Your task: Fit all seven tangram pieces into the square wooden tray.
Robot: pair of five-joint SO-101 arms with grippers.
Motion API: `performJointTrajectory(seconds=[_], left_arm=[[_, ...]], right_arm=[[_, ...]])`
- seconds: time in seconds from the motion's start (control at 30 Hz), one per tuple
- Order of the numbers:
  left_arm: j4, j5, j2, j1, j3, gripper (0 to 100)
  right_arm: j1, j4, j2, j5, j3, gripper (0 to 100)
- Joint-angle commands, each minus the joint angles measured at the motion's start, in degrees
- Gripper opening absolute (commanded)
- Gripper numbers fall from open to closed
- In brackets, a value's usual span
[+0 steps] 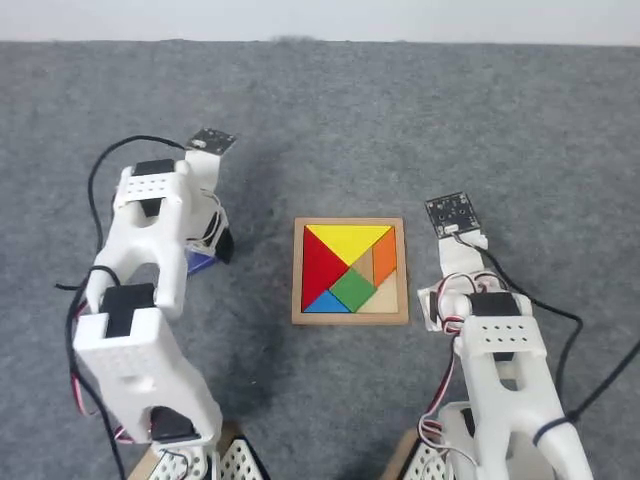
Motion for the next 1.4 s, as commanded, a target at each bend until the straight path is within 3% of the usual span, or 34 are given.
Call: performJointTrajectory(seconds=[0.0, 0.37, 0.63, 0.93, 1.2, 1.37], left_arm=[[1.6, -2.0, 1.9, -1.1, -0.1, 19], [1.6, -3.7, 2.0, -3.4, -2.8, 13], [8.0, -7.8, 2.0, -7.0, -9.1, 12], [8.7, -11.0, 2.0, -6.9, -9.6, 2], [9.9, -12.8, 1.5, -6.4, -10.1, 1], [20.9, -12.7, -1.8, -1.8, -17.4, 1]], right_arm=[[0.7, -1.2, -2.2, 1.0, -0.4, 0.7], [0.8, -0.9, -2.2, 1.0, -0.4, 0.7], [0.8, -0.9, -2.2, 1.0, -0.4, 0.7], [0.8, -0.9, -2.2, 1.0, -0.4, 0.7], [0.8, -0.9, -2.2, 1.0, -0.4, 0.7], [0.8, -0.9, -2.2, 1.0, -0.4, 0.7]])
